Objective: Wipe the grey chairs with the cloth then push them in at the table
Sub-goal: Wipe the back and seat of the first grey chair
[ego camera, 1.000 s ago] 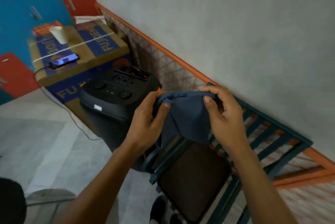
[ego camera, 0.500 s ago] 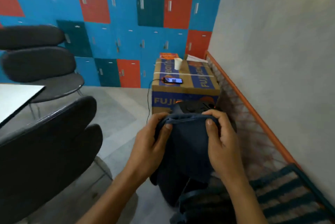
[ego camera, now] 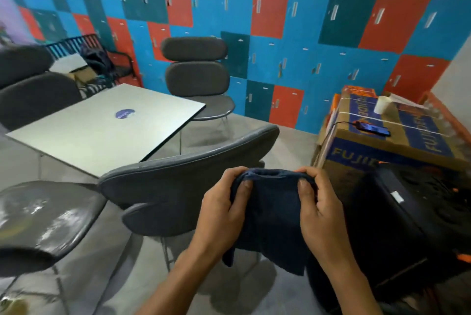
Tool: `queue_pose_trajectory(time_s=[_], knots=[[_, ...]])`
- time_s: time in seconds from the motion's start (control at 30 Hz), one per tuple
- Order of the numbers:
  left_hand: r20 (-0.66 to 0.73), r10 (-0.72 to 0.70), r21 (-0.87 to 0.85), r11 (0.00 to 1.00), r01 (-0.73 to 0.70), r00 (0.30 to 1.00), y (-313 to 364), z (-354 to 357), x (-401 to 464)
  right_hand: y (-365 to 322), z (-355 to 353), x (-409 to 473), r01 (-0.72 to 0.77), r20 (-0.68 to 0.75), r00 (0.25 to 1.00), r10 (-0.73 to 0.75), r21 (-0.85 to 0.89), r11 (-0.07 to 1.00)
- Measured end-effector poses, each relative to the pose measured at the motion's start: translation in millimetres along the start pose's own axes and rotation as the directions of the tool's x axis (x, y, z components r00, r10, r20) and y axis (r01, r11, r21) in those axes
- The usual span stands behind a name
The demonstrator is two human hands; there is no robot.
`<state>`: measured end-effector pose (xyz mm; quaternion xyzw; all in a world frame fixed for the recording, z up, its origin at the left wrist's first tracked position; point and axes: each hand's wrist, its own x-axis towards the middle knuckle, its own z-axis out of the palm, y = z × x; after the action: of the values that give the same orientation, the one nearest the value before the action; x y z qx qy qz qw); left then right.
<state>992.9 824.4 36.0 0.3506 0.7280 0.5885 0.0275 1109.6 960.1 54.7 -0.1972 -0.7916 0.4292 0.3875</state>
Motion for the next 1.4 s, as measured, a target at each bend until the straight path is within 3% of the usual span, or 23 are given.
queue_pose_trajectory(time_s=[0.27, 0.53, 0.83, 1.1, 1.27, 1.4], knots=[[-0.203, -0.097, 0.125, 0.984, 0.124, 0.974, -59, -131, -37, -35, 144, -24, -0.04, 0.211, 0.977, 0.016, 0.109, 0.993], [-0.419, -0.147, 0.175, 0.955, 0.239, 0.896, -96, -221, -61, -72, 253, -25, -0.067, 0.448, 0.894, -0.028, 0.194, 0.979], [-0.658, -0.215, 0.156, 0.899, 0.41, 0.721, -132, -307, -55, -111, 378, 1, -0.122, 0.688, 0.711, -0.144, 0.323, 0.939], [-0.781, -0.203, 0.127, 0.874, 0.469, 0.591, -150, -342, -29, -125, 449, 32, -0.126, 0.781, 0.589, -0.207, 0.342, 0.931], [-0.787, -0.229, 0.078, 0.884, 0.461, 0.572, -160, -351, -12, -127, 464, 41, -0.137, 0.783, 0.593, -0.186, 0.326, 0.935], [-0.734, -0.232, 0.087, 0.9, 0.426, 0.639, -167, -349, 9, -121, 459, 54, -0.127, 0.729, 0.669, -0.144, 0.304, 0.944]])
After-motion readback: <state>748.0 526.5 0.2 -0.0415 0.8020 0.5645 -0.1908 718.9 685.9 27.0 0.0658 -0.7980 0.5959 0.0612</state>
